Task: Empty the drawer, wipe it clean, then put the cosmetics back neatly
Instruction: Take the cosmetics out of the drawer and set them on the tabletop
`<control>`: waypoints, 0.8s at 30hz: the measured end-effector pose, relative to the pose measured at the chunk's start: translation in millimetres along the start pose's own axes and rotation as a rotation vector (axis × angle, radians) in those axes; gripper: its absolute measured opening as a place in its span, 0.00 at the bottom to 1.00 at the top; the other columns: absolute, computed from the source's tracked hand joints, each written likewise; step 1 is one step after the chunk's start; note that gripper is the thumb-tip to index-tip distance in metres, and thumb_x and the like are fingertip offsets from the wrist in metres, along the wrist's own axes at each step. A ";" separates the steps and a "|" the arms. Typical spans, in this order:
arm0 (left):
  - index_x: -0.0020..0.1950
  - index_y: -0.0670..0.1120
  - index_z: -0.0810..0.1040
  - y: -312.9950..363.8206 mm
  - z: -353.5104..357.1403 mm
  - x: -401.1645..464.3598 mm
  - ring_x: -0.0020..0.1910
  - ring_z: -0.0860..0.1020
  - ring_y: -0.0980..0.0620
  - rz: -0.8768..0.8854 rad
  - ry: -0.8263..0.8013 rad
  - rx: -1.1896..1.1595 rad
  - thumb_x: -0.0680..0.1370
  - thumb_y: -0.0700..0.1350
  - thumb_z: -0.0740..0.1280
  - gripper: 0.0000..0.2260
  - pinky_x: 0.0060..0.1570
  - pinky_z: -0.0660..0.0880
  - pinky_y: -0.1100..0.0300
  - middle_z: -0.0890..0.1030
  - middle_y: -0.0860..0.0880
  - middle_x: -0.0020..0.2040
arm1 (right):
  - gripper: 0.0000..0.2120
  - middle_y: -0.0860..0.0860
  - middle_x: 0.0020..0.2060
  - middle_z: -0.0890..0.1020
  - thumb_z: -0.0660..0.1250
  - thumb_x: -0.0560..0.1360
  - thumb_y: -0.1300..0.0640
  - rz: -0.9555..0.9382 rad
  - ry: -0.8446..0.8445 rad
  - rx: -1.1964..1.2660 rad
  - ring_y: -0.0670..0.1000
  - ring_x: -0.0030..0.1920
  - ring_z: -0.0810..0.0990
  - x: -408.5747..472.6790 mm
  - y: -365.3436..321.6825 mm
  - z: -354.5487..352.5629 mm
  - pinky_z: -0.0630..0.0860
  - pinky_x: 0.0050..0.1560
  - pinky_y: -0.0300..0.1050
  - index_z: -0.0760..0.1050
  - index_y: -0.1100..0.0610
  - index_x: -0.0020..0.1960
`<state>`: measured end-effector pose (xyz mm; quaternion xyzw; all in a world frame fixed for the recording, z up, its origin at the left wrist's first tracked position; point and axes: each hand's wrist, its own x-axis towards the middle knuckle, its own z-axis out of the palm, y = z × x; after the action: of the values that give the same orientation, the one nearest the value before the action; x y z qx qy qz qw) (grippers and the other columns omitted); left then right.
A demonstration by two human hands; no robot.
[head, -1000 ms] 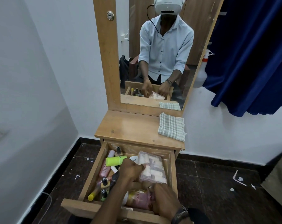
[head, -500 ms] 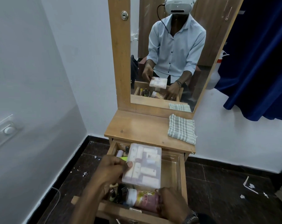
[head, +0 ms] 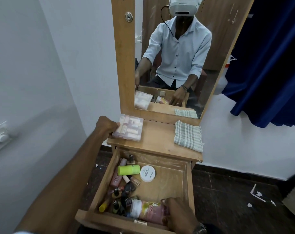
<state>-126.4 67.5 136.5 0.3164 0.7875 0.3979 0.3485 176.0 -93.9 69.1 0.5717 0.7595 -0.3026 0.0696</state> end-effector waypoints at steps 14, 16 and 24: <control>0.54 0.36 0.77 -0.2 21.0 13.3 0.52 0.81 0.41 0.120 0.154 0.211 0.71 0.53 0.75 0.23 0.48 0.77 0.52 0.82 0.39 0.53 | 0.19 0.51 0.60 0.76 0.64 0.74 0.57 -0.011 -0.031 -0.062 0.53 0.65 0.75 10.8 8.6 11.1 0.71 0.59 0.43 0.74 0.49 0.65; 0.54 0.36 0.79 -3.7 20.3 12.8 0.51 0.81 0.43 0.192 0.132 0.219 0.69 0.57 0.76 0.26 0.48 0.76 0.54 0.82 0.42 0.51 | 0.18 0.51 0.58 0.77 0.64 0.73 0.57 -0.013 -0.010 -0.056 0.53 0.62 0.77 11.4 11.5 14.2 0.71 0.54 0.42 0.75 0.49 0.62; 0.66 0.40 0.76 -12.6 18.2 -10.4 0.60 0.76 0.45 0.387 -0.101 0.284 0.59 0.51 0.83 0.39 0.54 0.70 0.60 0.78 0.43 0.64 | 0.18 0.50 0.54 0.81 0.66 0.67 0.54 -0.006 0.010 -0.064 0.52 0.56 0.79 18.9 18.4 24.1 0.71 0.48 0.41 0.76 0.49 0.57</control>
<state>-108.8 60.7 120.9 0.5266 0.7418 0.3263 0.2569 180.6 -88.2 34.1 0.5681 0.7710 -0.2755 0.0834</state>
